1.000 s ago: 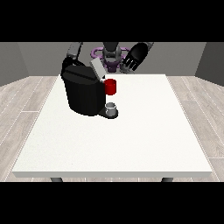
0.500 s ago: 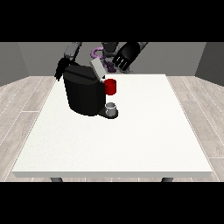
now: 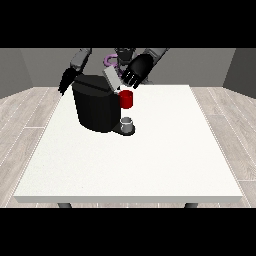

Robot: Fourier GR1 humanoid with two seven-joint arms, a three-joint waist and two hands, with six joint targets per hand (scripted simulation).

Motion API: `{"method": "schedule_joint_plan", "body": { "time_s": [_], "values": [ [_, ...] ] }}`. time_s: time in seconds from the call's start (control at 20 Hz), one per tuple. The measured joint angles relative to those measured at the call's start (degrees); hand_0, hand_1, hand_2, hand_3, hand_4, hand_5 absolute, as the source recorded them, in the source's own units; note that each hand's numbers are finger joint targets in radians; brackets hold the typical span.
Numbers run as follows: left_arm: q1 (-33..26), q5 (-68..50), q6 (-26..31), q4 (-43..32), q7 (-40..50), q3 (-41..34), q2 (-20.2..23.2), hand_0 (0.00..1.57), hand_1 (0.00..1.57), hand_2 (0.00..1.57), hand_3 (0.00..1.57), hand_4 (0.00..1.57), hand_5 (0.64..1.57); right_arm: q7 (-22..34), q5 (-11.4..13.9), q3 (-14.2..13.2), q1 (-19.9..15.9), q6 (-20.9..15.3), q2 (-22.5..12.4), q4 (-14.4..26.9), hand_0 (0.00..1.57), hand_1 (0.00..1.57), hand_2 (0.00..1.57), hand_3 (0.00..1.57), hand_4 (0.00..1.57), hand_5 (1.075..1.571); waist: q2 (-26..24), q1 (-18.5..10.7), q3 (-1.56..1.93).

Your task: Insert the coffee pod into the coffee machine and close the lid

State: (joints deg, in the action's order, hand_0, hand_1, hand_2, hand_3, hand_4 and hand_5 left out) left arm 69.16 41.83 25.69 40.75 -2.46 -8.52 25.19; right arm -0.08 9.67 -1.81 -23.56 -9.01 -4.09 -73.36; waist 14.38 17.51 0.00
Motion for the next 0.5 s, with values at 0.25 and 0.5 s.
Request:
{"method": "schedule_joint_plan", "body": {
  "time_s": [0.25,0.5],
  "values": [
    [0.59,0.81,-0.73,-0.42,-0.21,0.99,-1.33,1.25,1.25,1.29,1.24,0.45,1.571,0.12,0.11,-0.97,-1.55,-0.96,-0.23,0.75,0.0,0.0,0.0,0.0,0.15,1.571,1.36,-0.85,0.01],
    [1.13,0.88,-0.52,-1.3,-0.97,0.92,-1.1,1.21,1.21,1.25,1.22,0.43,1.571,-0.58,-0.02,-1.23,-1.37,-1.54,0.25,1.14,0.0,0.0,0.0,0.0,0.12,1.571,1.84,-0.95,0.02]
  ]
}}
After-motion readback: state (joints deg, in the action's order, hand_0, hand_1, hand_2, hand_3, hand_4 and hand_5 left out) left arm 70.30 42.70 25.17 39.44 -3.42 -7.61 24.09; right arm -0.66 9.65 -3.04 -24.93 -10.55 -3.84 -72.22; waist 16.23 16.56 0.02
